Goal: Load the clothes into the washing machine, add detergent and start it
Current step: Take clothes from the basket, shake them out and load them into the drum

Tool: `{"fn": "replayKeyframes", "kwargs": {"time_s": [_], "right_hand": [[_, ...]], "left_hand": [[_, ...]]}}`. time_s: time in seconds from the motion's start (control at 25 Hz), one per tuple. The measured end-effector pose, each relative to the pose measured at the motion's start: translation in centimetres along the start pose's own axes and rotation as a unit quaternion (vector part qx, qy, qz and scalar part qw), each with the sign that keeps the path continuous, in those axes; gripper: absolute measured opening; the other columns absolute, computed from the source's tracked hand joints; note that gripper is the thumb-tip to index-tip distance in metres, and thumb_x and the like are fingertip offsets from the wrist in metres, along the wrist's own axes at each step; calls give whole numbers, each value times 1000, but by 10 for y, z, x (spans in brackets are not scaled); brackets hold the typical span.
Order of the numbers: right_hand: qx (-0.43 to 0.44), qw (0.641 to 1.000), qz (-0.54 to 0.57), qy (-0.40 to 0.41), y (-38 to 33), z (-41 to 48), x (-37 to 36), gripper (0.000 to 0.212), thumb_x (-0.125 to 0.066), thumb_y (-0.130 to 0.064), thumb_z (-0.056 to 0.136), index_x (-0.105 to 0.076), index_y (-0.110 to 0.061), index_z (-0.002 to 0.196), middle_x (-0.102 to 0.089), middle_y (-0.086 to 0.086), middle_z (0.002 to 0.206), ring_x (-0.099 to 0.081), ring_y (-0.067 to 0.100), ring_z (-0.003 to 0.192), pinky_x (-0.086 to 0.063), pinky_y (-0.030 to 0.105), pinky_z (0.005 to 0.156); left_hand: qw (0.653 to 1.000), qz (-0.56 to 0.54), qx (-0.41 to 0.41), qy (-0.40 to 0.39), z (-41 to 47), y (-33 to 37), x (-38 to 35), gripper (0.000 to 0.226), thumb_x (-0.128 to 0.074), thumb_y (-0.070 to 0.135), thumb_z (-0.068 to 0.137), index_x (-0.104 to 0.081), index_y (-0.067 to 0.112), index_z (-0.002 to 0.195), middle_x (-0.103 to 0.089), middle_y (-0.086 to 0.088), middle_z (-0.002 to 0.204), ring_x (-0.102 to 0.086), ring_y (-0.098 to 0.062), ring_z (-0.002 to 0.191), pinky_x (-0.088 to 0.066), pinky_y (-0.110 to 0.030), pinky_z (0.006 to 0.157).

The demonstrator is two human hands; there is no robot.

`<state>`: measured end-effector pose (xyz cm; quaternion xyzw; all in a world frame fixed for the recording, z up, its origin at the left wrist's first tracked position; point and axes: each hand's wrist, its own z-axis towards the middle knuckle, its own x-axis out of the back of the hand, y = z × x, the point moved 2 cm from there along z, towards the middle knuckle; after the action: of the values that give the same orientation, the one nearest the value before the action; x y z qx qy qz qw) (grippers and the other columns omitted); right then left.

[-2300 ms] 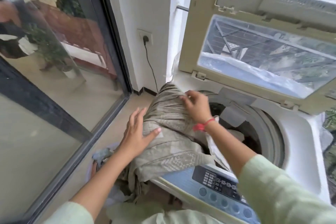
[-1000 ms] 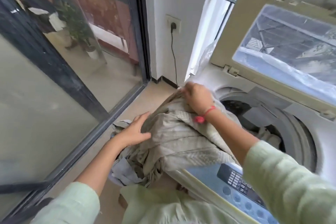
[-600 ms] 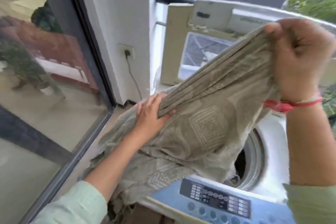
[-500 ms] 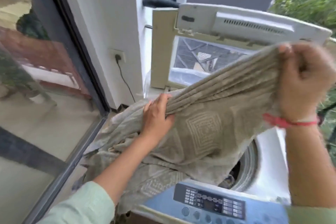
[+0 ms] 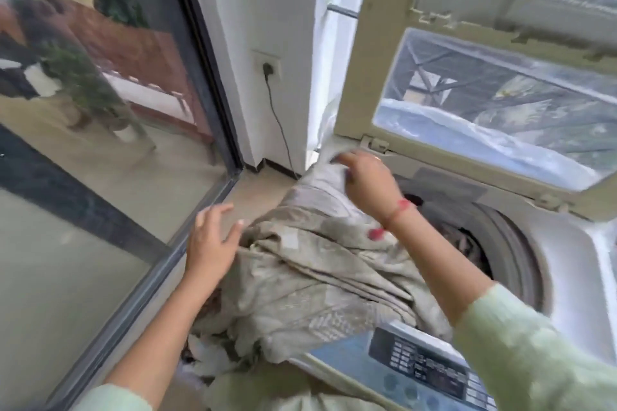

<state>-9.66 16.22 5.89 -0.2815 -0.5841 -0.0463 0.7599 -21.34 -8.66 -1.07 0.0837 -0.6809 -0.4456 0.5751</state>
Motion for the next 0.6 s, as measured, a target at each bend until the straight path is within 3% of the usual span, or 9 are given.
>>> {"fn": "replayKeyframes", "kwargs": {"time_s": [0.08,0.12,0.16,0.24,0.32,0.44,0.52,0.6], "right_hand": [[54,983,-63,-163,-71,49,-41,47,-55,-45,85,-55,-22,126,-61,8,123,-57,30,114,-37,45,104],[42,950,-146,-274,-89,58,-69,61,-53,-58,83,-49,-22,131,-55,7,131,-51,29,123,-25,50,110],[33,903,-226,-364,-101,60,-96,67,-52,-61,82,-45,-20,135,-50,7,137,-44,29,129,-18,53,111],[12,833,-318,-454,-105,46,-137,59,-49,-51,89,-44,-16,136,-45,8,142,-41,27,132,-25,46,110],[22,868,-290,-402,-96,38,-148,50,-51,-45,90,-52,-15,130,-52,7,134,-49,26,124,-40,37,98],[31,956,-91,-278,-93,40,-103,29,-57,-30,87,-67,-8,103,-67,15,106,-62,31,103,-46,31,79],[29,986,32,-160,-89,35,-32,21,-60,-23,86,-70,-5,92,-69,14,88,-65,28,86,-40,25,68],[24,993,111,15,-69,17,70,19,-62,-20,85,-71,-4,89,-64,5,73,-59,12,69,-36,21,61]], "left_hand": [[996,16,84,-36,-9,-47,-2,35,-63,23,87,-55,13,120,-52,-14,123,-49,-34,117,-38,-41,98],[993,28,97,-53,-17,-59,-8,37,-64,22,87,-55,14,121,-50,-14,125,-48,-34,118,-38,-43,99],[992,30,103,-67,-26,-69,-12,39,-65,22,86,-54,14,123,-49,-15,126,-47,-35,119,-38,-43,99],[990,8,120,-73,-43,-81,-15,41,-65,21,86,-52,14,125,-47,-14,128,-43,-33,123,-36,-40,100],[989,-10,132,-67,-52,-84,-12,43,-63,23,88,-49,16,128,-43,-11,133,-41,-28,125,-34,-36,100],[989,-63,121,-50,-52,-64,1,50,-61,33,89,-41,22,134,-37,-5,138,-40,-23,127,-36,-32,100],[989,-123,78,-41,-37,-34,13,71,-64,47,83,-28,29,142,-29,-1,144,-31,-15,134,-29,-29,103],[990,-127,-21,-51,-19,4,19,106,-67,68,67,-6,37,147,-16,5,152,-16,-10,139,-17,-33,110]]}}
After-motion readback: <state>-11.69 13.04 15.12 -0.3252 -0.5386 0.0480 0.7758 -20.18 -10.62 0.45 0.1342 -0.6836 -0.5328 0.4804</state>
